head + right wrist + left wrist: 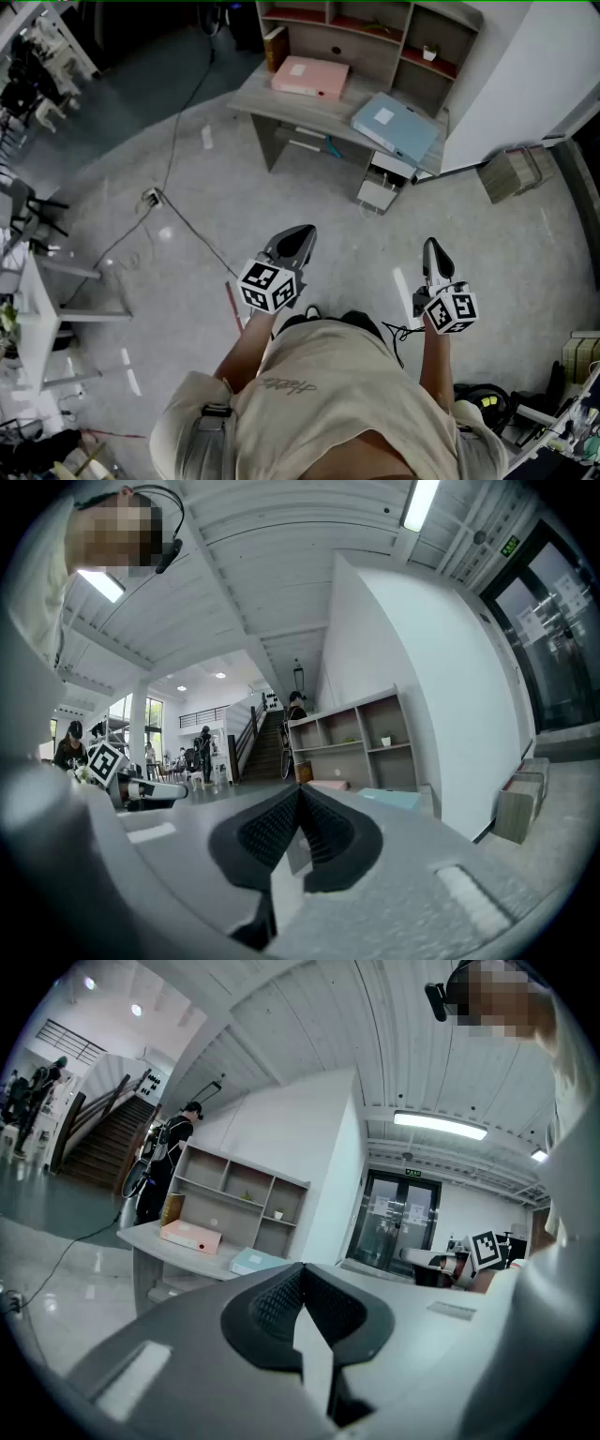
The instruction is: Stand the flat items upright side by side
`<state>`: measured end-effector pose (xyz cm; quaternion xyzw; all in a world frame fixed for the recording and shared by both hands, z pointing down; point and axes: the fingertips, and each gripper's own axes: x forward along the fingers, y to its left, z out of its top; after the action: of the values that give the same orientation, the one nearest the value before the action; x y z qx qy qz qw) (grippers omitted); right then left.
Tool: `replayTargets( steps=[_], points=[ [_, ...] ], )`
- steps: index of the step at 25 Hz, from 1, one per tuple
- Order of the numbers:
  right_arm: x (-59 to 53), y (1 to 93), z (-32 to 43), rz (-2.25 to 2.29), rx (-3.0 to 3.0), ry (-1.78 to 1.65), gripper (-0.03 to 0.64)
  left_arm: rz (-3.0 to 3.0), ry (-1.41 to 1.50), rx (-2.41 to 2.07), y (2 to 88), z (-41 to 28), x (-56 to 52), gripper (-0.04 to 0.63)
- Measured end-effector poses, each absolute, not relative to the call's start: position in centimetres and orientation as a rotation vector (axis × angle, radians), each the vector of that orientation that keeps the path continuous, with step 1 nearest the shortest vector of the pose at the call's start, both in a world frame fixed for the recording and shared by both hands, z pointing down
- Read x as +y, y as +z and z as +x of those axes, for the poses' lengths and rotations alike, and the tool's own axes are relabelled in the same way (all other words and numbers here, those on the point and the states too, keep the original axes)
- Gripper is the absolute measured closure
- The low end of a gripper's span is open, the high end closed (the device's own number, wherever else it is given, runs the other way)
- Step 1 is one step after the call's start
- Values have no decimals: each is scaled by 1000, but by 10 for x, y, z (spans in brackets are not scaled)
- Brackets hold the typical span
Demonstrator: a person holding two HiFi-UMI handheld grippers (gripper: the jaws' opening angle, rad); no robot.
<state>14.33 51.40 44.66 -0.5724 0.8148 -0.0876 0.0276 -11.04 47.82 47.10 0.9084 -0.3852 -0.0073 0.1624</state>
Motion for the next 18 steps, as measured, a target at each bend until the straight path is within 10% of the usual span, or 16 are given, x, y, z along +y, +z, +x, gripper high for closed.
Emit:
replayTargets(
  steps=[18],
  points=[
    [552, 435, 114, -1783, 2559, -162, 615, 2667, -139, -791, 463, -87, 506, 568]
  ],
)
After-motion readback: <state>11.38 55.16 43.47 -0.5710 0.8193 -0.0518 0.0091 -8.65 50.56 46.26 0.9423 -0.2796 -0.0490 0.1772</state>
